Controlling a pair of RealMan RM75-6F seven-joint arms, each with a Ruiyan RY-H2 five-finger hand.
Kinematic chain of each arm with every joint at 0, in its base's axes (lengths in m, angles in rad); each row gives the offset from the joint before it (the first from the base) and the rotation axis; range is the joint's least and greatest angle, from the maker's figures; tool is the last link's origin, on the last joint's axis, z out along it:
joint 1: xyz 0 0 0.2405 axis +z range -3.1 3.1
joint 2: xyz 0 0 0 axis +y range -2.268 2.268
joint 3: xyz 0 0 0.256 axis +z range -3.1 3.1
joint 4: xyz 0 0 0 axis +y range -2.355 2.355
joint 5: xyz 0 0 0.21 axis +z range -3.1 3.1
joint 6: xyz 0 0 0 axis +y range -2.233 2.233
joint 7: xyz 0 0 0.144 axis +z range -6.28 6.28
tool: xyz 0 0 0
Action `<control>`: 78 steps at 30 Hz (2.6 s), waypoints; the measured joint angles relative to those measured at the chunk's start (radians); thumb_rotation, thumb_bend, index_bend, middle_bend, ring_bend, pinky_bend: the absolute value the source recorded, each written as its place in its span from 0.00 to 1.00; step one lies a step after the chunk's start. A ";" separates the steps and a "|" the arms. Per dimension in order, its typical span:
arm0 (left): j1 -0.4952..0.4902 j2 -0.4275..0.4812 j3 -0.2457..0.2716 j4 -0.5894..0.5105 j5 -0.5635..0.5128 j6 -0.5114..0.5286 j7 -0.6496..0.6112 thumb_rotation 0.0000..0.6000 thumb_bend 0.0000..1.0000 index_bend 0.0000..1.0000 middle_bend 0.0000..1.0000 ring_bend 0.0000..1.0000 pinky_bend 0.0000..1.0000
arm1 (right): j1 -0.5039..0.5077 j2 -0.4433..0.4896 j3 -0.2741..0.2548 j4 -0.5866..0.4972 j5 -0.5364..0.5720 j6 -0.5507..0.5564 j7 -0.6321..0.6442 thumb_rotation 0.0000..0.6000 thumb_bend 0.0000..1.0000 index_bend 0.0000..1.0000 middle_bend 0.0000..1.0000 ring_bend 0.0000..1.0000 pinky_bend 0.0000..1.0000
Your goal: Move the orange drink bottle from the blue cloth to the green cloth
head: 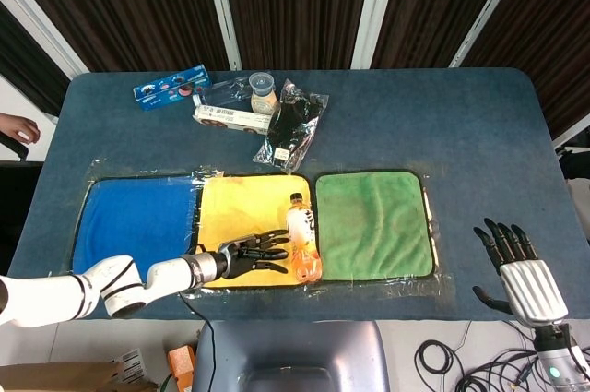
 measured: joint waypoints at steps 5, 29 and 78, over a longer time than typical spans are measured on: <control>-0.009 -0.046 -0.029 0.037 -0.031 -0.013 0.020 1.00 0.18 0.00 0.00 0.00 0.35 | 0.001 0.006 -0.003 0.000 -0.005 -0.001 0.015 1.00 0.14 0.00 0.00 0.00 0.00; -0.005 -0.201 -0.220 0.122 -0.196 -0.189 0.269 1.00 0.17 0.00 0.00 0.00 0.34 | 0.003 0.039 -0.011 0.014 -0.025 0.011 0.116 1.00 0.14 0.00 0.00 0.00 0.00; 0.191 0.055 -0.293 -0.177 -0.724 0.203 1.697 1.00 0.17 0.00 0.00 0.00 0.15 | 0.010 0.028 -0.027 0.008 -0.050 -0.002 0.083 1.00 0.14 0.00 0.00 0.00 0.00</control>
